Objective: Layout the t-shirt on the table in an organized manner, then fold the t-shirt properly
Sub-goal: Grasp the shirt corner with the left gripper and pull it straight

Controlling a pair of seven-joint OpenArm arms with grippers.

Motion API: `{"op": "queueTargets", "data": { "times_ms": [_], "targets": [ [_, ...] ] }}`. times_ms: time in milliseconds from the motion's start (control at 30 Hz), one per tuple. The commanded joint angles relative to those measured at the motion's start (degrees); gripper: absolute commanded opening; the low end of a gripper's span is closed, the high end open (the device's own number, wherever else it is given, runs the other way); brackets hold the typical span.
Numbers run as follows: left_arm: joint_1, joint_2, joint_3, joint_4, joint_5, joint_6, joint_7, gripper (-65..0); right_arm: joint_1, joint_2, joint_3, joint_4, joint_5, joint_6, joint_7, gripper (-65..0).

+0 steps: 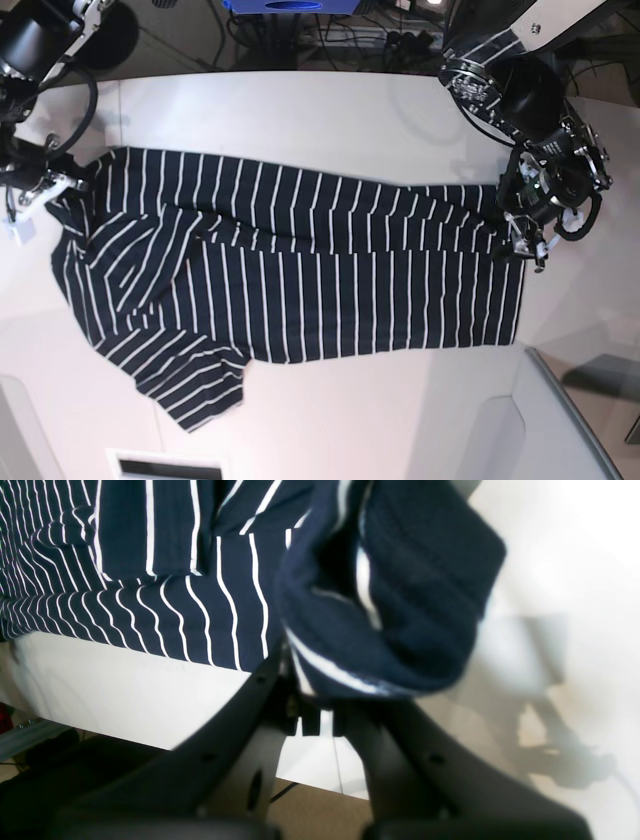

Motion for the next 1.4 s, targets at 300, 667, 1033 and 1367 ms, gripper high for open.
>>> {"op": "queueTargets", "data": {
  "times_ms": [300,667,1033,1367],
  "targets": [
    [0.3,-0.9,0.1,-2.7,-1.3,2.8,-3.0,-29.5,0.6,1.2,0.1,0.8,1.1,0.3,0.7,-64.5],
    [1.1,-0.9,0.0,-2.8,-1.5,8.2,-4.9,-57.6,0.7,1.0,0.1,0.8,1.2,0.3,0.7,-64.5],
    [3.0,-0.7,0.5,1.1,-8.5,8.0,2.5,-65.0,0.7,1.0,0.1,0.8,1.2,0.3,0.7,-64.5],
    [9.4,-0.7,4.5,9.4,-16.7,12.2,5.8,-65.0,2.0,0.9,0.1,-4.0,1.2,0.3,0.7,-64.7]
  ]
}}
